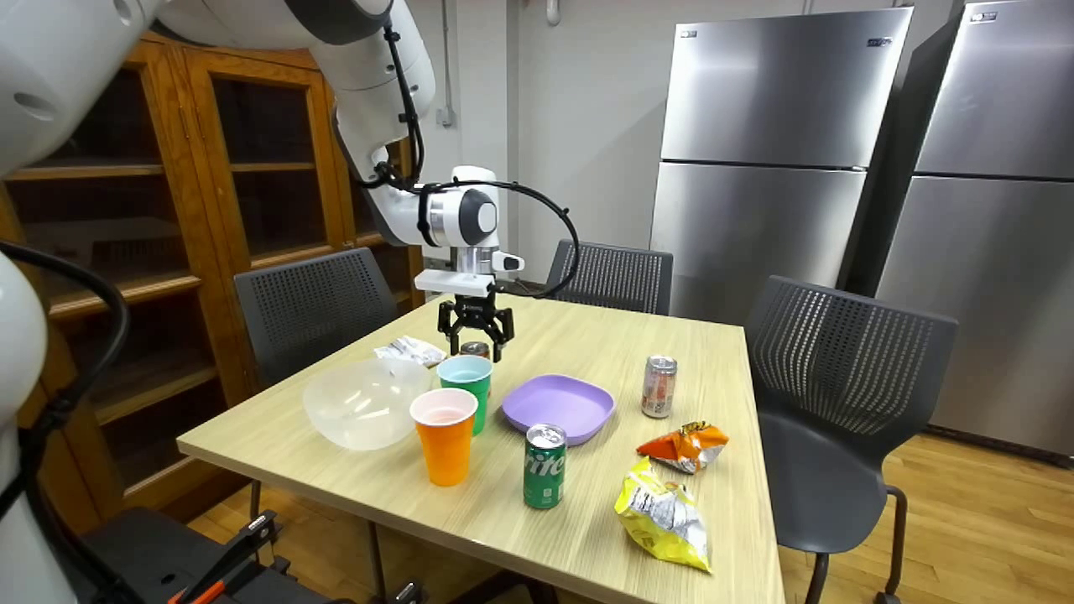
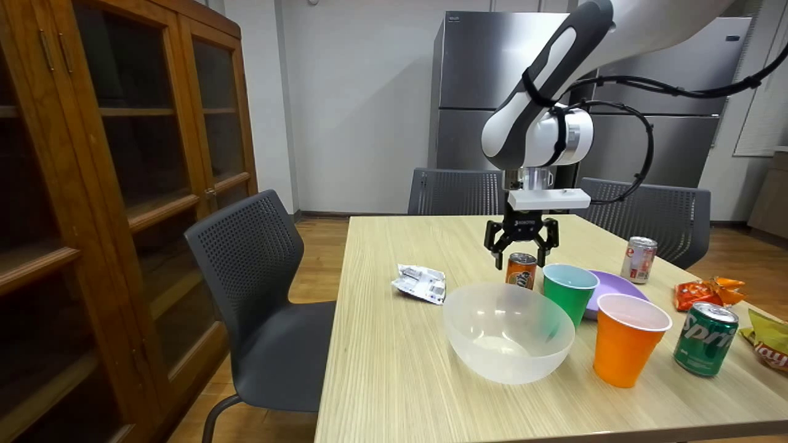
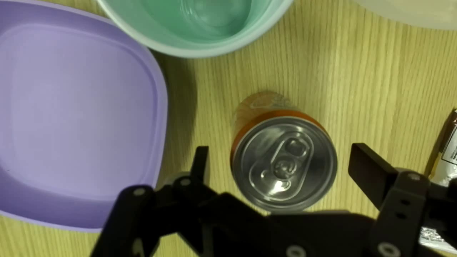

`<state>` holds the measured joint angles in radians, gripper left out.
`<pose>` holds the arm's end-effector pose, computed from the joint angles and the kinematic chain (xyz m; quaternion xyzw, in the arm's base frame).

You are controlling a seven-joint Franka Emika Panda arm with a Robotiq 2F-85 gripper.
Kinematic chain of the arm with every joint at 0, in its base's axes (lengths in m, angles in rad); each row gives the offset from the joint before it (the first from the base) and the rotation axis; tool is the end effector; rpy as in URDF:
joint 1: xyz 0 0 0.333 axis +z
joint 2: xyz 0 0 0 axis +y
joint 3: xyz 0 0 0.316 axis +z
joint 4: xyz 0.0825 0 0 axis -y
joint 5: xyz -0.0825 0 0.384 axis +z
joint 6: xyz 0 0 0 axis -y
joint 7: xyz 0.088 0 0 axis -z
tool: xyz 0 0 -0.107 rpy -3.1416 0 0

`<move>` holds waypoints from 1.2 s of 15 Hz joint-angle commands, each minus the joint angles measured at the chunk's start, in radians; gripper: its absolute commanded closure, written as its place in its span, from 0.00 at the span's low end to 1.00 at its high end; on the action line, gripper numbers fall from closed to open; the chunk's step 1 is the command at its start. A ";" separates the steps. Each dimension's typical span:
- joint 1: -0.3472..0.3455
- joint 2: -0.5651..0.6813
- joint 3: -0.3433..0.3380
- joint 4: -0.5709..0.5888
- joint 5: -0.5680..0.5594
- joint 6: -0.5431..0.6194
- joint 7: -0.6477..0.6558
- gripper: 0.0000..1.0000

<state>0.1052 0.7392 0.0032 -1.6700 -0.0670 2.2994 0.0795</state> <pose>0.6640 0.0706 0.1646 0.9975 0.0377 -0.0525 0.0277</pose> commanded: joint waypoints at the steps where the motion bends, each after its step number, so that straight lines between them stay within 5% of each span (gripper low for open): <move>1: 0.013 -0.007 -0.011 0.006 -0.009 -0.029 0.028 0.26; 6: 0.014 -0.014 -0.011 0.004 -0.009 -0.033 0.029 0.62; 18: -0.006 -0.112 -0.015 0.000 0.014 -0.100 0.057 0.62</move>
<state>0.1041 0.6886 -0.0068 -1.6680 -0.0657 2.2690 0.1095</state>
